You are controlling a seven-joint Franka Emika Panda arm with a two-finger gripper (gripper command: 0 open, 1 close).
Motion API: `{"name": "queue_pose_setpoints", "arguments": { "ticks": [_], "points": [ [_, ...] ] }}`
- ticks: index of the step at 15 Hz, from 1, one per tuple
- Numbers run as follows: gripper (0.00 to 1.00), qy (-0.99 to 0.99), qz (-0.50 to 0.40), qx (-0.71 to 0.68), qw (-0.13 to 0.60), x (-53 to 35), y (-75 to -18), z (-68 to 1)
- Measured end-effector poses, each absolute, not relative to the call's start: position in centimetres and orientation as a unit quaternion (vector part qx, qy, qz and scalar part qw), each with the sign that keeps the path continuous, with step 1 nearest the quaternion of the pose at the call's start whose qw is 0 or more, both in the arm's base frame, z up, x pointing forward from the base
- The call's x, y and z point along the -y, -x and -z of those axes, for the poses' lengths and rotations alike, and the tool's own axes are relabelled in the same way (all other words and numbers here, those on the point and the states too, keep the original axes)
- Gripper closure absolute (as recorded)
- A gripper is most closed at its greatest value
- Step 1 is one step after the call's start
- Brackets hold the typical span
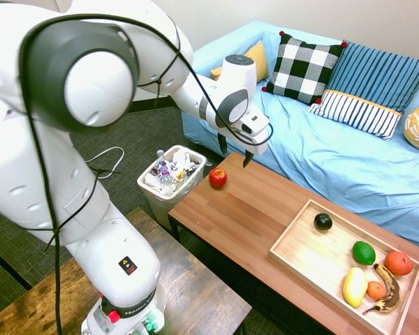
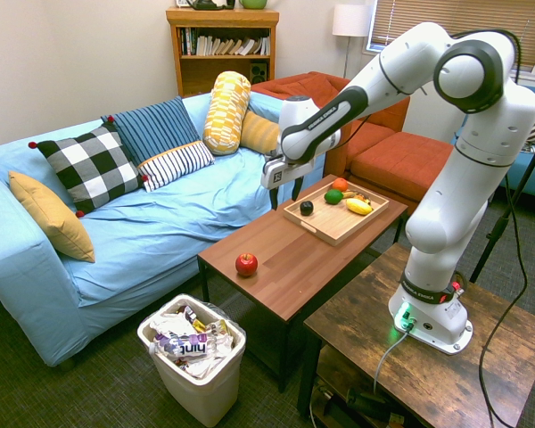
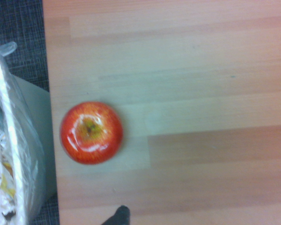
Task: Put the apple in the tray
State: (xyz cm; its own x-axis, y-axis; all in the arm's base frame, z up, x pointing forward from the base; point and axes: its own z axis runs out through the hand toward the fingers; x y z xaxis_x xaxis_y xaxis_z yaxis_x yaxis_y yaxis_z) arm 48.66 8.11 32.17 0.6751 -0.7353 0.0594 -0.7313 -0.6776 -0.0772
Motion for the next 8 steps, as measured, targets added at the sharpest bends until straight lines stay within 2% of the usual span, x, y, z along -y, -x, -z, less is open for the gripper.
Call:
{"name": "queue_pose_setpoints", "arguments": {
  "ticks": [8],
  "points": [
    [0.0, 0.914, 0.007, -0.405, 0.0, -15.8, -55.2, -22.7]
  ]
}}
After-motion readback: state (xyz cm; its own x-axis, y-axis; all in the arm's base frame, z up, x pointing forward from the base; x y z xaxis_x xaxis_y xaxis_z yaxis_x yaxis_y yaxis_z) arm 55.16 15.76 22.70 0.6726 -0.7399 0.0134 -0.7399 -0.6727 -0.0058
